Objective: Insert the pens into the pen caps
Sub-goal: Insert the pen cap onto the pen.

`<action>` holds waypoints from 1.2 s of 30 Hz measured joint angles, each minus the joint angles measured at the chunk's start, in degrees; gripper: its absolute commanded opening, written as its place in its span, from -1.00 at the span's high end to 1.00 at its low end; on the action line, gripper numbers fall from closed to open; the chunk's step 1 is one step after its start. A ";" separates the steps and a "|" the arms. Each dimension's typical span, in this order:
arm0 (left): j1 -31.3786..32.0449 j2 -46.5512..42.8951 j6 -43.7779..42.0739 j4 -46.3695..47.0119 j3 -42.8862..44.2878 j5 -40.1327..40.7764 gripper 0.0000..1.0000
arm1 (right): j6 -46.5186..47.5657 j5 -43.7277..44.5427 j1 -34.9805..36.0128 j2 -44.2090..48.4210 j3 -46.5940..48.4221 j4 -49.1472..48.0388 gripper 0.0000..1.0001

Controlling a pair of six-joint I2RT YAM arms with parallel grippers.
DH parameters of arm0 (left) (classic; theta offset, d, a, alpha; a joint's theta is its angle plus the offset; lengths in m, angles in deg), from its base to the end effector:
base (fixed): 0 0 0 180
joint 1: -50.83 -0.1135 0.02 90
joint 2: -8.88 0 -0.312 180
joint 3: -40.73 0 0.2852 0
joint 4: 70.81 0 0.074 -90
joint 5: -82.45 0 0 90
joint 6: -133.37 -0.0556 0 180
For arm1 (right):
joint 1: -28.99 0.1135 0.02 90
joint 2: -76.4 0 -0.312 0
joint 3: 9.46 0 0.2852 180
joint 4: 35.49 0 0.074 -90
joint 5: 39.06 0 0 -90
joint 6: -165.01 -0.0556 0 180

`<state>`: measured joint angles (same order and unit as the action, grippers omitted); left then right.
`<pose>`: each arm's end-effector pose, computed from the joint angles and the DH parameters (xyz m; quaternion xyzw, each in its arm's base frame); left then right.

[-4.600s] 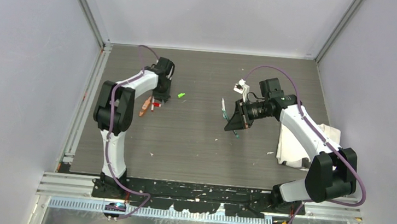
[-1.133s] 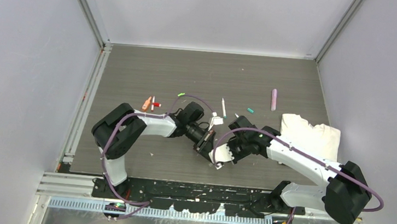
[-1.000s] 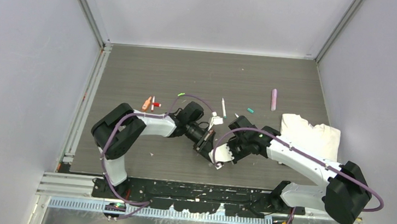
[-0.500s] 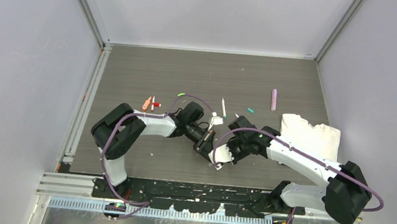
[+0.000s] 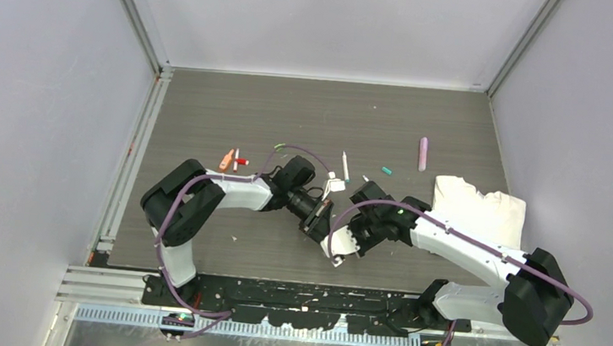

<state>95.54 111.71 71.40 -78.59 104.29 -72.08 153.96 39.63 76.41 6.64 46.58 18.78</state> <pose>0.2325 -0.3008 0.1655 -0.3075 -0.7502 0.5836 0.0453 0.1525 0.1821 0.2194 -0.8803 0.4239 0.0415 0.2091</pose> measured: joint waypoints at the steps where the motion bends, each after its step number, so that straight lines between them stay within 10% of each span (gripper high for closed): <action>1: 0.00 0.00 0.00 0.00 0.00 0.00 0.99 | 0.00 -0.02 0.04 0.00 0.00 0.00 0.98; 36: 0.35 2.14 0.33 -1.66 2.40 -1.77 0.99 | 0.90 -1.68 0.96 0.00 -0.26 -0.20 0.98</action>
<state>95.89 113.85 71.73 -80.25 106.70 -73.85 154.86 37.95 77.37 6.64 46.32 18.58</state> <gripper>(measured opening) 0.056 0.184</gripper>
